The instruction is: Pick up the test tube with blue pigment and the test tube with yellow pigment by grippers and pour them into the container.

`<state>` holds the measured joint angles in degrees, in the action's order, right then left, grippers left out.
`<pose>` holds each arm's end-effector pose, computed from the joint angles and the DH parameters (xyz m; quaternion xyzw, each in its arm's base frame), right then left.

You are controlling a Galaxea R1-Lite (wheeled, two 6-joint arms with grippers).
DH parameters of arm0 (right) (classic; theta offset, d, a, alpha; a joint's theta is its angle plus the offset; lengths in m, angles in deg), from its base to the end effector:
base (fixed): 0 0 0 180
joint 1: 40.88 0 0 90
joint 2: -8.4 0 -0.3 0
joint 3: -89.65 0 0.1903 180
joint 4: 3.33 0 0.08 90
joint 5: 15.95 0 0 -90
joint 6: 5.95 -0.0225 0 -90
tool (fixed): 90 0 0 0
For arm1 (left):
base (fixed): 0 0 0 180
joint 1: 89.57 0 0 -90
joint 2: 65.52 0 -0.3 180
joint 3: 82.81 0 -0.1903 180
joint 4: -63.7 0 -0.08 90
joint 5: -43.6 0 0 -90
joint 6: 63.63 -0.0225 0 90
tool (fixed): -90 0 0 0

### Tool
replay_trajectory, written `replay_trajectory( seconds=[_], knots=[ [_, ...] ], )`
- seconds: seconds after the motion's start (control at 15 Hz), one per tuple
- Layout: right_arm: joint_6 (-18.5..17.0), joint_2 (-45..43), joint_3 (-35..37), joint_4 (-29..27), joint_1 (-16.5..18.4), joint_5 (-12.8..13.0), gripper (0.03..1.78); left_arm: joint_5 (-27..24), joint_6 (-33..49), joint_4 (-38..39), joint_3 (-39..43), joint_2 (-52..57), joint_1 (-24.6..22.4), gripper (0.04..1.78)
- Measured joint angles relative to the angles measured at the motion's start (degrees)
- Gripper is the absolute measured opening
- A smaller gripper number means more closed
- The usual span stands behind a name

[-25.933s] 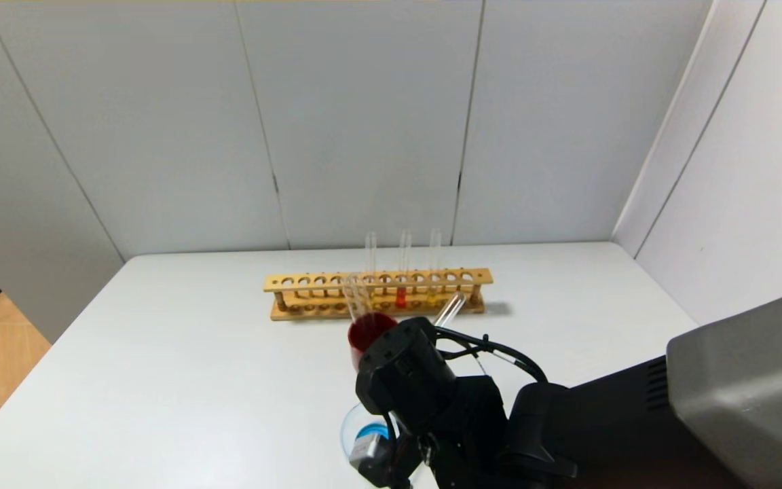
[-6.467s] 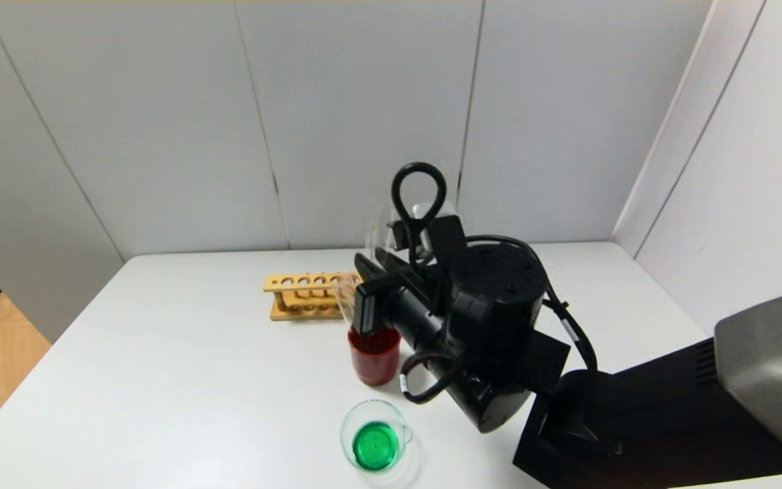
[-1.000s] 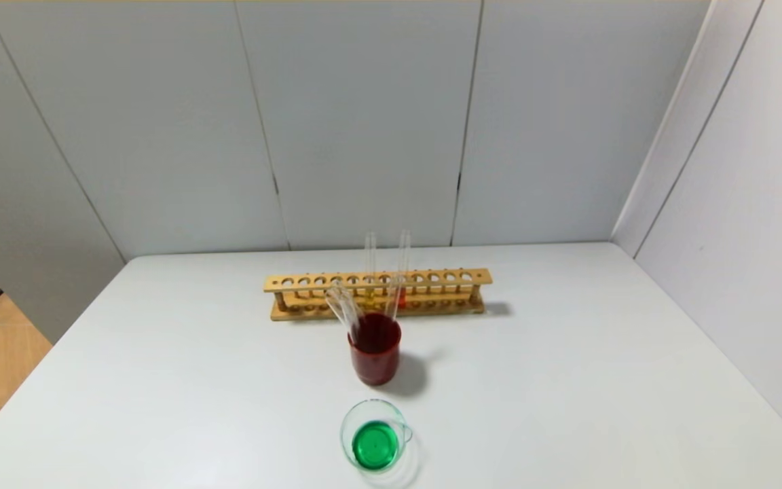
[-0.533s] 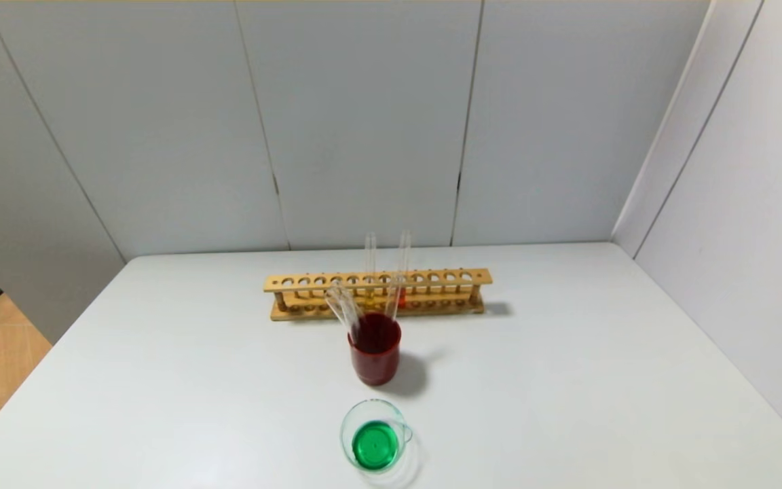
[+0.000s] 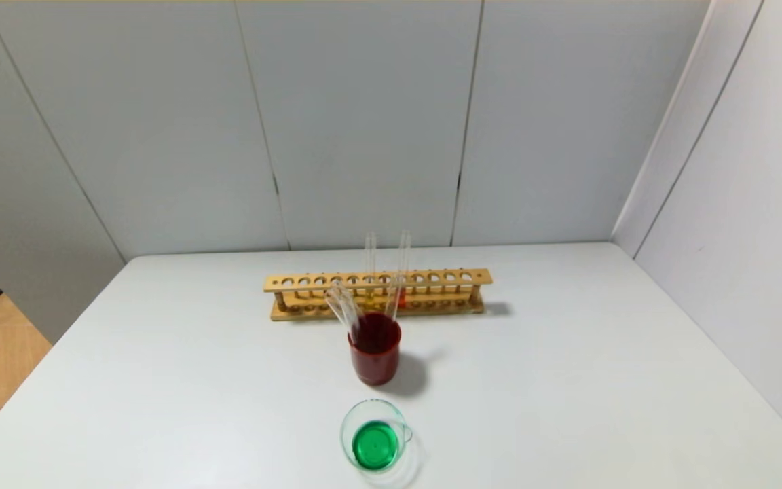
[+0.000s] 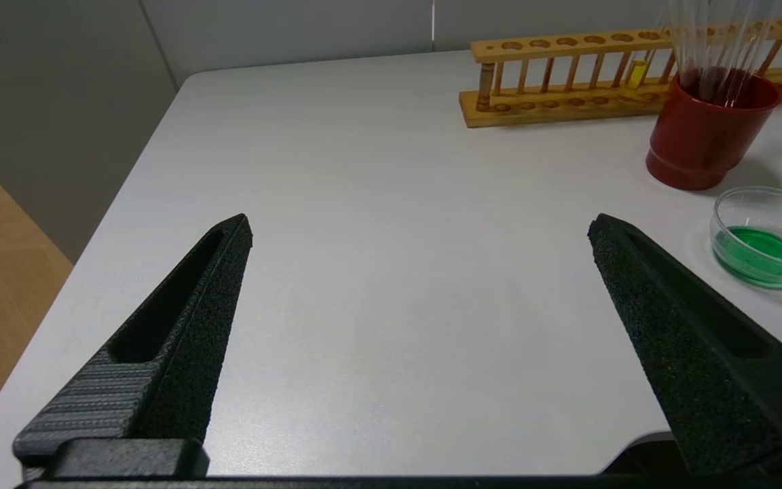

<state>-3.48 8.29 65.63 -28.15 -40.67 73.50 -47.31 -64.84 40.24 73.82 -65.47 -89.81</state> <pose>-0.0238 0.0003 0.0760 -0.0215 0.0060 0.0031 0.9997 -0.0229 -0.0005 0.0753 0.0106 0.0003 -0.0059 0.9999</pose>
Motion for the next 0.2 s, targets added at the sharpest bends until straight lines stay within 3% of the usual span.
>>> replay_trajectory(
  seconds=[0.2],
  knots=[
    [-0.1, 0.0, 0.0, 0.0, 0.0, 0.0, 1.75, 0.0, 0.0, 0.0, 0.0, 0.0, 0.0, 1.75]
  ],
)
